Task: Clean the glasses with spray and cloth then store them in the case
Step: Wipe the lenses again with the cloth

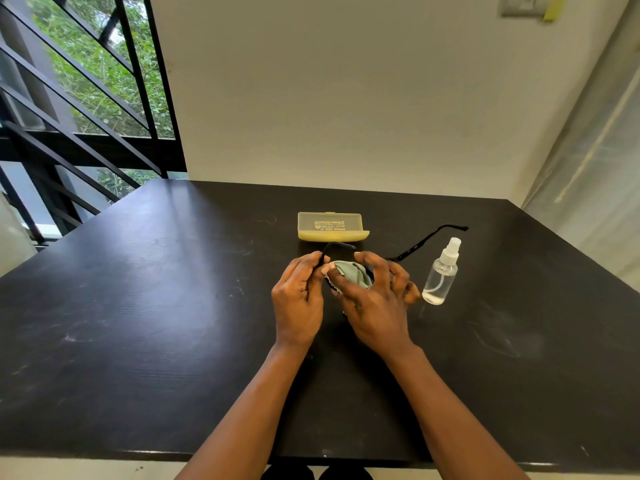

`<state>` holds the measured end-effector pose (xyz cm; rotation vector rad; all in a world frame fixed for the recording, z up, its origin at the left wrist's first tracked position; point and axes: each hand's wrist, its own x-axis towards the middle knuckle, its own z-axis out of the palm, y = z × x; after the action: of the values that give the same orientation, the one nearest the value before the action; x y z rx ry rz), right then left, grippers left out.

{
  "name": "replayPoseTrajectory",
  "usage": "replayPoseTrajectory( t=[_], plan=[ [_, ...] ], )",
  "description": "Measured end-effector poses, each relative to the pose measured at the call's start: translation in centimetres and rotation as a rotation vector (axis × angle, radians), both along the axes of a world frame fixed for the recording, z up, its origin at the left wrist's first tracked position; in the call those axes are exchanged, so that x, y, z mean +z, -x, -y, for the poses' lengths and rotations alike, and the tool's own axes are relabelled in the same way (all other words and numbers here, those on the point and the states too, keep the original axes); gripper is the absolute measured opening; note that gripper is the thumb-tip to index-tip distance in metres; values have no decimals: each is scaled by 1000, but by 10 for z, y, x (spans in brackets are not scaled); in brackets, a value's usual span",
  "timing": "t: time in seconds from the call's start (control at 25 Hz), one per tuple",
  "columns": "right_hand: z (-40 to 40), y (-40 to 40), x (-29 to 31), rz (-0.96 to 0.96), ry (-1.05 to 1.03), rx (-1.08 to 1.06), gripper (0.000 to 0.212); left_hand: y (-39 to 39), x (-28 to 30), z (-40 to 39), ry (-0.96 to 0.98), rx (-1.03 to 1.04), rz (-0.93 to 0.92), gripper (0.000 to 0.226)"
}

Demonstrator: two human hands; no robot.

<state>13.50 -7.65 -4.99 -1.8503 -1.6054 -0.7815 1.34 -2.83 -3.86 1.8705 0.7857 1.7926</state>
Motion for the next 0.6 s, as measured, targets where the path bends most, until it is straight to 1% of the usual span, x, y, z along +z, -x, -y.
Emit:
replayPoseTrajectory(
  t=[0.08, 0.16, 0.24, 0.36, 0.44, 0.52, 0.6],
  plan=[
    [0, 0, 2, -32, 4, 44, 32, 0, 0, 0, 4, 0, -5, 25],
    [2, 0, 4, -87, -55, 87, 26, -1, 0, -1, 15, 7, -6, 25],
    [3, 0, 5, -92, -120, 77, 18, -1, 0, -2, 13, 15, -15, 26],
    [4, -1, 3, -2, -151, -21, 24, -2, 0, -2, 19, 0, -19, 26],
    [3, -2, 0, 55, -130, -64, 30, -2, 0, -2, 14, -10, -18, 24],
    [-1, -2, -3, 68, -99, -84, 36, -2, 0, -2, 6, -15, -31, 23],
    [-4, -2, -6, 33, -75, -60, 39, -2, 0, -2, 5, -5, -42, 23]
  ],
)
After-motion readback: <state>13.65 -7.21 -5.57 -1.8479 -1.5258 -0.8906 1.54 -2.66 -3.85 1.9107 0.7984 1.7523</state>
